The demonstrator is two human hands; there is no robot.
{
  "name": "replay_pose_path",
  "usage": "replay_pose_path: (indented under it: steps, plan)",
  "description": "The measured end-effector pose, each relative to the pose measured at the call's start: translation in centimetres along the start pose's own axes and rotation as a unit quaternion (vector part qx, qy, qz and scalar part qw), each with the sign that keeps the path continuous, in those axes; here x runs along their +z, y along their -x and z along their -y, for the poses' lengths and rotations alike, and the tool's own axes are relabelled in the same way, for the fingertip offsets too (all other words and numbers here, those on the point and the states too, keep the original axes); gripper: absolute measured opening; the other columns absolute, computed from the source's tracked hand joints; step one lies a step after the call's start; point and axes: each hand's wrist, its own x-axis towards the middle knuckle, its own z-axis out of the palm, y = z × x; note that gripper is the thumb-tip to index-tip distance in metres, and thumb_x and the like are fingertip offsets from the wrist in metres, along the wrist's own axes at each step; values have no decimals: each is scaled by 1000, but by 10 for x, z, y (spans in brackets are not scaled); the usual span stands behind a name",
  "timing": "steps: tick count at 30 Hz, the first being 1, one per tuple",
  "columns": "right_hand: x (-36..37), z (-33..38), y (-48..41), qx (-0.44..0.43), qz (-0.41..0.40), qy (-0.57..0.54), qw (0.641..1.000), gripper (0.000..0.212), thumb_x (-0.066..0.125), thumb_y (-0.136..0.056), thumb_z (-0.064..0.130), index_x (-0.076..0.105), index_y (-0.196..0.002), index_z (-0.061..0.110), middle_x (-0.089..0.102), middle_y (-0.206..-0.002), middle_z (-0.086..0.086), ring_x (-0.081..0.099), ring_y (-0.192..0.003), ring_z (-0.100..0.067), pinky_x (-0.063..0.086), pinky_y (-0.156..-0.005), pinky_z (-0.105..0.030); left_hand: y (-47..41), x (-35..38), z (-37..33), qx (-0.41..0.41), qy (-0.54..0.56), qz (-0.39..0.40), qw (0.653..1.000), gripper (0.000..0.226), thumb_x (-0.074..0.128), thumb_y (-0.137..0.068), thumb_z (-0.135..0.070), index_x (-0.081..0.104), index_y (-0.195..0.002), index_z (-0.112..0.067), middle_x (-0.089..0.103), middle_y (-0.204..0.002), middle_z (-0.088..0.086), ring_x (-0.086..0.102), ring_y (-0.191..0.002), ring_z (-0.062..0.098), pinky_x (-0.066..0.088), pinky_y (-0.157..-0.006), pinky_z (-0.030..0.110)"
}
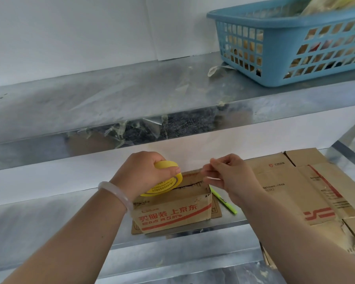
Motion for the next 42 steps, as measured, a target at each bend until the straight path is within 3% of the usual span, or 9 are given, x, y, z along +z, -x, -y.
replay_pose_path:
  steps: [4,11,15,19,22,25,28,37,42]
  plan:
    - [-21,4,-1,-11,-10,-25,1000,10,60,-96,11,53,-97,4,74,-84,-14,74,-80,-25,61,-76,-42,-3,7,-14,0,-48,8,999,43,61,-72,-70,66,-86,-29,61,-81,-11,57,-77,6,51,-67,30]
    - [-32,-25,-8,55,13,-118,991,8,57,-97,9,52,-93,4,71,-75,-11,71,-72,-22,61,-74,-43,-6,13,-28,16,-117,16,993,47,53,-72,-77,63,-80,-31,62,-78,-12,57,-74,6,51,-66,31]
    - [-32,-34,-15,71,18,-137,988,9,56,-98,10,53,-92,5,68,-80,-12,70,-75,-23,59,-82,-47,-7,9,-16,8,-1,32,999,39,57,-76,-70,66,-80,-32,67,-73,-11,62,-72,5,50,-62,27]
    - [-35,-39,-16,70,31,-110,991,10,57,-97,10,55,-88,7,70,-79,-12,72,-84,-28,57,-86,-50,-1,5,-1,18,118,85,989,52,52,-58,-78,69,-80,-35,68,-69,-15,62,-64,-2,42,-56,12]
    - [-34,-41,-18,84,34,-117,989,9,57,-97,10,54,-90,6,71,-80,-12,73,-82,-26,58,-83,-48,3,3,11,9,145,66,987,61,50,-50,-91,67,-73,-37,64,-62,-3,57,-58,2,41,-58,18]
    - [-37,-44,-23,106,34,-138,984,7,58,-97,9,53,-93,5,71,-81,-13,73,-80,-25,59,-78,-46,1,9,8,-6,138,41,990,53,50,-58,-78,59,-60,-25,50,-51,-5,47,-50,3,36,-54,21]
    - [-42,-53,-28,137,21,-172,975,7,58,-96,8,53,-96,4,69,-77,-12,73,-72,-23,60,-66,-41,-6,17,-5,-15,93,23,995,63,52,-63,-79,58,-60,-16,45,-49,-6,42,-46,3,33,-52,23]
    - [-30,-80,-38,182,15,-164,969,14,61,-96,13,57,-104,2,71,-80,-10,69,-66,-18,53,-54,-30,-13,20,-19,-46,64,40,996,70,63,-67,-74,64,-67,-5,50,-54,-1,45,-45,3,35,-53,24]
    - [-22,-88,-43,161,-5,-142,977,12,64,-94,15,56,-94,7,71,-80,-8,65,-67,-14,51,-54,-27,-13,21,-21,-49,64,46,996,63,64,-67,-71,64,-63,-8,53,-54,0,47,-46,2,38,-55,24]
